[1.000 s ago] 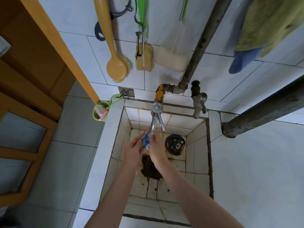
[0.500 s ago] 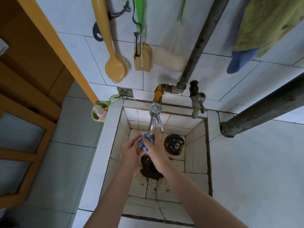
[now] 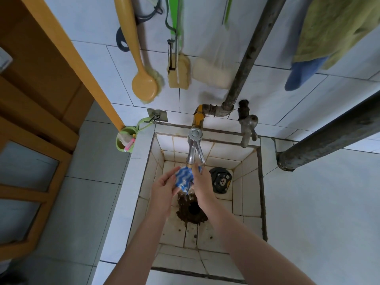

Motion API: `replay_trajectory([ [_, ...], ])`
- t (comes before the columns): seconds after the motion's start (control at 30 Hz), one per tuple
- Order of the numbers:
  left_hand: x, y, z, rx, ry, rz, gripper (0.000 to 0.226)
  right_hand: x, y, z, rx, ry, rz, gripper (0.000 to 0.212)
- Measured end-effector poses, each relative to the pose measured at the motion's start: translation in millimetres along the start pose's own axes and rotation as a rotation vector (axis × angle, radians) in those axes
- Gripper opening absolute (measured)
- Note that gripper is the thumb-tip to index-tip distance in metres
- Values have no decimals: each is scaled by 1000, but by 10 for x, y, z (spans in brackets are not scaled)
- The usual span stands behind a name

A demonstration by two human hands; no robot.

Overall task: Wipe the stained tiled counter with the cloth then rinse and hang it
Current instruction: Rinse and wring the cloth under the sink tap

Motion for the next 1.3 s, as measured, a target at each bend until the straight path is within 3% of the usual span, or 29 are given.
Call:
replay_trajectory([
  [0.1, 6, -12, -21, 41, -18, -26, 28, 163, 251, 99, -57, -228, 212, 32],
  [0.17, 56, -4, 12, 46, -12, -12, 27, 243, 338, 156, -80, -336, 264, 28],
  [0.27, 70, 13, 42, 48, 12, -15, 27, 267, 266, 139, -107, -290, 204, 19],
  [0.47, -13, 3, 40, 41, 28, -22, 28, -32, -26, -2, -94, 73, -66, 18],
  [0.67, -19, -41, 34, 27, 70, -16, 29, 170, 225, 101, -156, -189, 260, 29],
  [0.8, -20, -20, 90, 49, -18, -15, 29, -25, 82, 60, -207, 79, 86, 13],
  [0.9, -27, -23, 106, 49, -15, -21, 28, -94, 36, 36, -181, 64, 13, 9],
  [1.0, -56, -57, 114, 29, 35, -40, 29, 15, 125, 96, -168, -100, 159, 12],
  [1.1, -26, -62, 107, 31, 35, -18, 33, 149, 244, 72, -173, -171, 296, 31],
  [1.2, 18, -36, 127, 38, 12, -7, 31, 153, 224, 18, -105, -248, 253, 31],
  [1.3, 33, -32, 186, 39, -45, -1, 28, 48, 71, -30, -70, -21, 151, 22],
])
Point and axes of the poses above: each hand's wrist, its own y-axis away from the middle knuckle, its own x-axis out of the palm, z = x × y, the point moved 8 cm from there along -y, towards the middle knuckle, and after that the axes turned 15 degrees about -x, right-handed, at the moved point
